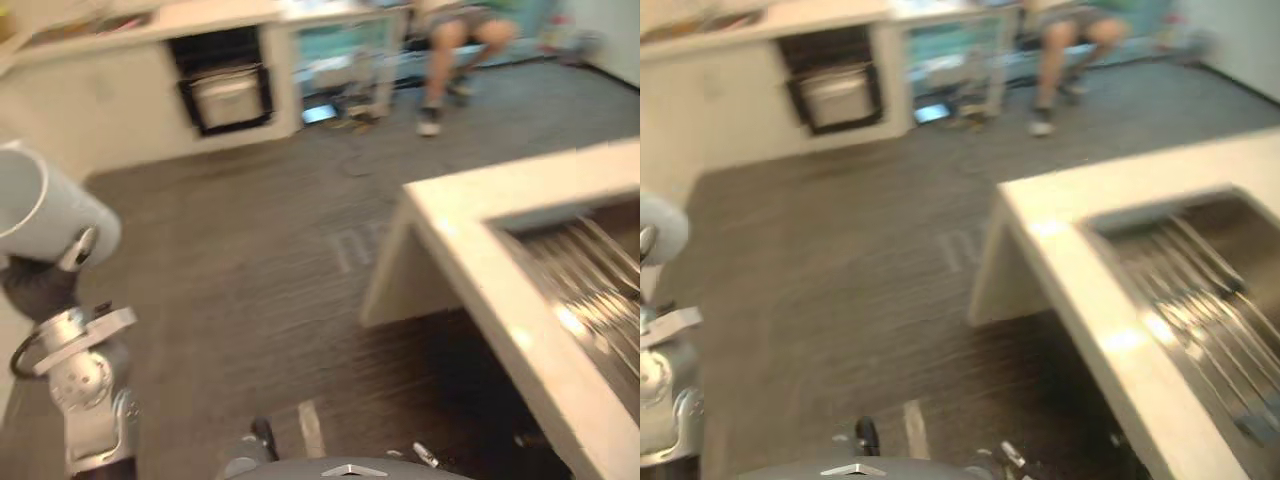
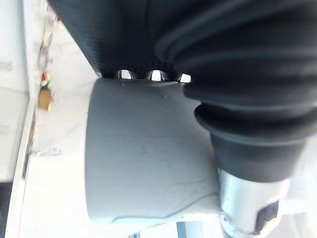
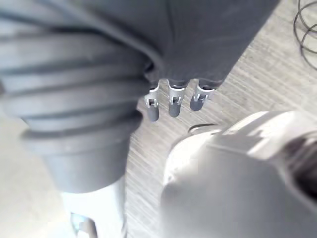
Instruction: Walk over to the sink, pick up the cup, carry it to the dishwasher, place the cup inside the dishwasher, then close the dishwasher door
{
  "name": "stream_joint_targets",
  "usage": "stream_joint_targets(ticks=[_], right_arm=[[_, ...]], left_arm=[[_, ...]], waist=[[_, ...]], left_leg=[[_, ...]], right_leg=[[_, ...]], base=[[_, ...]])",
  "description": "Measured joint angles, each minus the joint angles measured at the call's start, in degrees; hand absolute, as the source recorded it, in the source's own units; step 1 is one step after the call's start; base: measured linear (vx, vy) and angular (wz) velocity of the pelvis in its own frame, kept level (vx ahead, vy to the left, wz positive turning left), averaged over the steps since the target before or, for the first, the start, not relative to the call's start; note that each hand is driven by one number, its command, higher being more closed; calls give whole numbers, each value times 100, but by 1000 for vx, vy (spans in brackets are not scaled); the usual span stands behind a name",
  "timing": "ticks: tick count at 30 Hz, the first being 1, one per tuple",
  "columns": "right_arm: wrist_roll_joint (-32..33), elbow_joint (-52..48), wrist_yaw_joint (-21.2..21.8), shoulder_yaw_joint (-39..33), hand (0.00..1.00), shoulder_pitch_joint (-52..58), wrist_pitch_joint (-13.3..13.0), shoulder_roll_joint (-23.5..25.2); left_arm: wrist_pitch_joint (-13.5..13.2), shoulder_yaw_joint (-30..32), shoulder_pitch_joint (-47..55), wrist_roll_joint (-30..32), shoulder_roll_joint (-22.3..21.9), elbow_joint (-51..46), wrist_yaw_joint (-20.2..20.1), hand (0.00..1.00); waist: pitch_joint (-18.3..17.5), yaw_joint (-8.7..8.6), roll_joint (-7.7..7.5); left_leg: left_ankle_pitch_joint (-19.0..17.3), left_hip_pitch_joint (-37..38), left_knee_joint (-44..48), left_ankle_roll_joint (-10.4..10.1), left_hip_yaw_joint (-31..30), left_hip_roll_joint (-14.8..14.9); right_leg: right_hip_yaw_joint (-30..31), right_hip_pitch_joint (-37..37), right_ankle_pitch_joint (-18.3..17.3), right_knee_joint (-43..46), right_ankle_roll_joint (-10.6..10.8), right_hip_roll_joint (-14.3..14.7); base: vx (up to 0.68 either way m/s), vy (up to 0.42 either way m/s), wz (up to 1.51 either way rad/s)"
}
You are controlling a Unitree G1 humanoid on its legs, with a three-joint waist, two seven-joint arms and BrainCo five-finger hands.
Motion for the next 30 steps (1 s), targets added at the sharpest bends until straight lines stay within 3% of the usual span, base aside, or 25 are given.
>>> stream_joint_targets(ticks=[1, 2, 3, 4, 7, 8, 9, 10, 11, 12, 13, 14, 15, 16, 18, 22, 26, 30], right_arm=[[-14, -20, 7, -58, 0, 138, -47, 6], [-21, -8, 7, -60, 0, 221, -69, -58], [-156, 23, 7, -147, 0, 287, -105, -228], [-246, 158, -16, -283, 0, 219, -151, -160], [-227, 193, -55, -463, 0, 196, -154, 57], [-204, 193, -61, -540, 0, 218, -135, 119], [-111, 156, -52, -647, 0, 299, -133, 236], [-106, 155, -39, -718, 0, 342, -136, 276], [-87, 171, -40, -733, 0, 362, -134, 366], [-11, 133, -45, -705, 0, 406, -164, 420], [-11, 132, -36, -681, 0, 408, -189, 438], [-13, 120, -28, -587, 0, 392, -229, 460], [-19, 94, 27, -535, 0, 362, -225, 387], [-28, 37, 55, -497, 0, 336, -226, 364], [-133, -201, 155, -279, 0, 194, -223, 329], [-108, -281, 152, -48, 0, 47, -83, 226], [-85, -101, 199, -33, 0, -181, -137, 243], [113, 76, 3, 79, 0, -290, 59, 237]], left_arm=[[94, -164, 13, 14, -10, 115, -5, 100], [150, -281, -4, 23, -9, 135, -25, 100], [276, -554, -29, 152, 17, 105, -154, 100], [380, -670, -63, 242, 149, 167, -309, 100], [878, -815, -129, 234, 232, 491, -564, 100], [928, -871, -112, 234, 231, 607, -636, 100], [954, -1091, -78, 227, 232, 838, -788, 100], [955, -1243, -82, 221, 229, 942, -853, 100], [946, -1517, -111, 189, 268, 1118, -972, 100], [912, -1663, -219, 110, 279, 1347, -1034, 100], [912, -1696, -278, 88, 303, 1452, -1029, 100], [923, -1700, -294, -1, 385, 1544, -1011, 100], [963, -1714, -234, -72, 390, 1588, -997, 100], [962, -1744, -231, -111, 394, 1586, -1004, 100], [961, -1799, -301, -161, 364, 1593, -1054, 100], [975, -2062, -312, -165, 160, 1688, -1147, 100], [954, -2070, -456, -277, 146, 1848, -1121, 100], [948, -2259, -494, -346, 125, 1994, -1119, 100]], waist=[[-38, -11, 40], [-137, -29, 142], [-277, -34, 391], [-326, -63, 372], [-229, -139, 170], [-220, -176, 146], [-212, -259, 144], [-201, -284, 166], [-166, -375, 211], [-153, -422, 112], [-136, -418, 18], [-92, -343, -204], [-95, -247, -166], [-113, -226, -146], [-78, -260, -22], [-100, -341, 86], [-101, -338, 35], [-136, -319, -32]], left_leg=[[144, 516, -47, -542, 90, 165], [159, 725, -308, -1037, 6, 145], [-30, 985, -1028, -1546, -229, -132], [155, 1079, -1484, -1388, -189, -481], [209, 1101, -1810, -1179, -308, -898], [191, 1097, -1814, -1148, -392, -923], [150, 1086, -1823, -1084, -694, -952], [136, 1082, -1842, -1062, -907, -939], [155, 1030, -1927, -1050, -1294, -847], [269, 1000, -2022, -1033, -1581, -871], [310, 1007, -2054, -1032, -1658, -923], [382, 1104, -2152, -1035, -1719, -1108], [454, 1222, -2300, -1056, -1713, -1139], [515, 1255, -2394, -1061, -1713, -1144], [647, 1233, -2570, -1082, -1742, -1137], [696, 1250, -2575, -1118, -1704, -1065], [708, 1281, -2578, -1170, -1652, -952], [705, 1300, -2578, -1187, -1663, -950]], right_leg=[[-129, 297, 205, -255, 174, -82], [-255, 415, 333, -399, 267, -98], [-377, 520, 620, -697, 391, -89], [-336, 563, 966, -1086, 388, -171], [-164, 689, 1706, -1546, 367, -258], [-51, 693, 1780, -1477, 285, -268], [374, 629, 1862, -1175, -54, -275], [681, 523, 1790, -979, -267, -251], [1492, 482, 1118, -975, -57, 140], [1943, 475, 912, -1212, -89, 556], [2039, 460, 947, -1340, -110, 691], [1934, 438, 1020, -1440, -65, 722], [1987, 501, 1022, -1478, 89, 716], [1981, 502, 1020, -1502, 90, 729], [1981, 499, 1003, -1685, 122, 796], [2015, 589, 1069, -1912, 188, 936], [2029, 669, 1176, -2068, 120, 1080], [1994, 779, 1248, -2235, 149, 1116]], base=[[16, 272, 91], [85, 338, 75], [40, 364, 54], [4, 386, 40], [-39, 279, 23], [-1, 275, 58], [-12, 260, 66], [-34, 249, 113], [-107, 82, 138], [-131, -22, 140], [-174, -150, 104], [-100, -135, 40], [-54, -114, 15], [-7, -32, -3], [-48, -45, -1], [-15, -39, -8], [7, -54, -10], [21, 1, 3]])
